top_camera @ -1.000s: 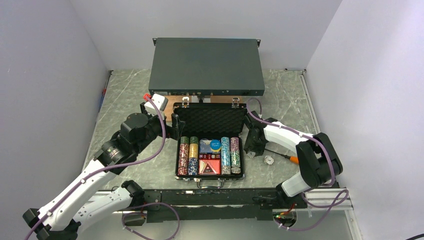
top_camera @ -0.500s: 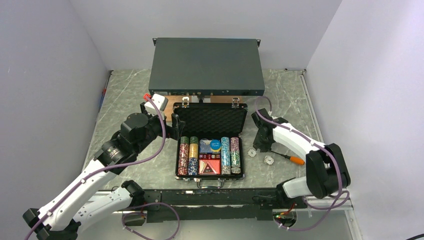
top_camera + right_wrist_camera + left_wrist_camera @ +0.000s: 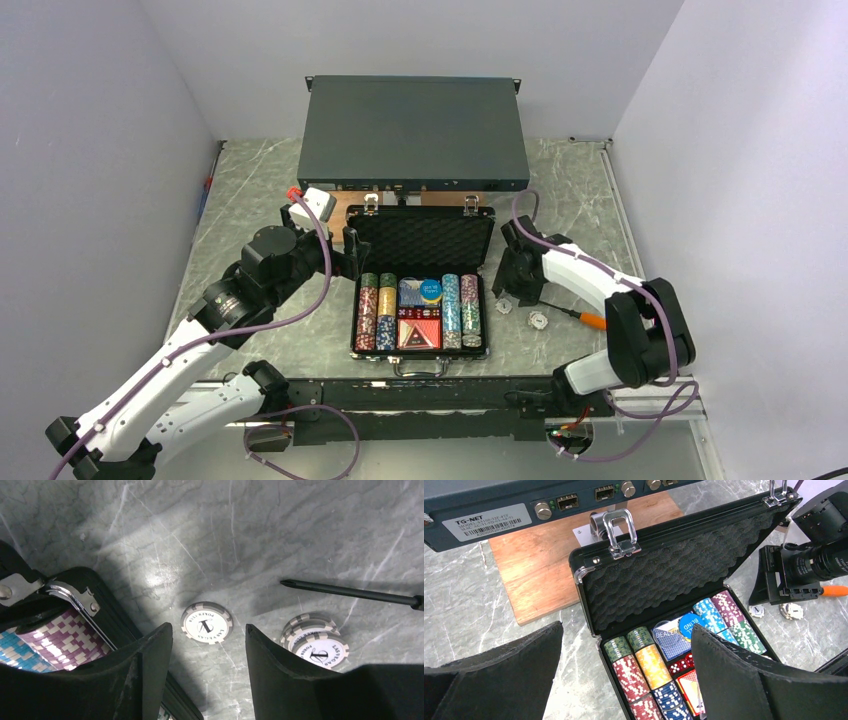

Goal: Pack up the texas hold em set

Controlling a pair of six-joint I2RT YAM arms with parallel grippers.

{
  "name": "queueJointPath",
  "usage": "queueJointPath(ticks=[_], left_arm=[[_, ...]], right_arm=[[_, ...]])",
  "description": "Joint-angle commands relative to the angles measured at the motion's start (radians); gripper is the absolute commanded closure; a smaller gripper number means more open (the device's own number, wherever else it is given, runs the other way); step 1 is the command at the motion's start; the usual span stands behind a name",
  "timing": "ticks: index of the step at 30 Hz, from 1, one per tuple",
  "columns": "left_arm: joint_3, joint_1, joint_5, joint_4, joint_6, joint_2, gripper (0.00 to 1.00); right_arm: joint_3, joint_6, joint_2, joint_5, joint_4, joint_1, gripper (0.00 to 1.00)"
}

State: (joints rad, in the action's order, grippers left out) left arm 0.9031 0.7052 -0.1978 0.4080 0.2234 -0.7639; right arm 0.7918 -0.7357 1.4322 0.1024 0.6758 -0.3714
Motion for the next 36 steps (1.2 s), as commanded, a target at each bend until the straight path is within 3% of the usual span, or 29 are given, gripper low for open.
queueJointPath(ticks=[1, 14, 26, 36], left_arm=[[0.009, -0.003, 0.015, -0.03, 0.002, -0.004, 0.01], [0.01, -0.003, 0.012, -0.028, -0.001, -0.001, 0.01], [0.009, -0.003, 0.012, -0.029, -0.001, -0.001, 0.01], [0.01, -0.003, 0.011, -0.029, 0.0, -0.004, 0.01]], right_arm=[[0.007, 0.011, 0.034, -0.013, -0.04, -0.009, 0.44], [0.002, -0.019, 0.105, 0.017, -0.021, -0.048, 0.46], [-0.019, -0.022, 0.11, 0.046, -0.023, -0.053, 0.55], [-0.014, -0.06, 0.034, 0.087, 0.011, -0.05, 0.74]])
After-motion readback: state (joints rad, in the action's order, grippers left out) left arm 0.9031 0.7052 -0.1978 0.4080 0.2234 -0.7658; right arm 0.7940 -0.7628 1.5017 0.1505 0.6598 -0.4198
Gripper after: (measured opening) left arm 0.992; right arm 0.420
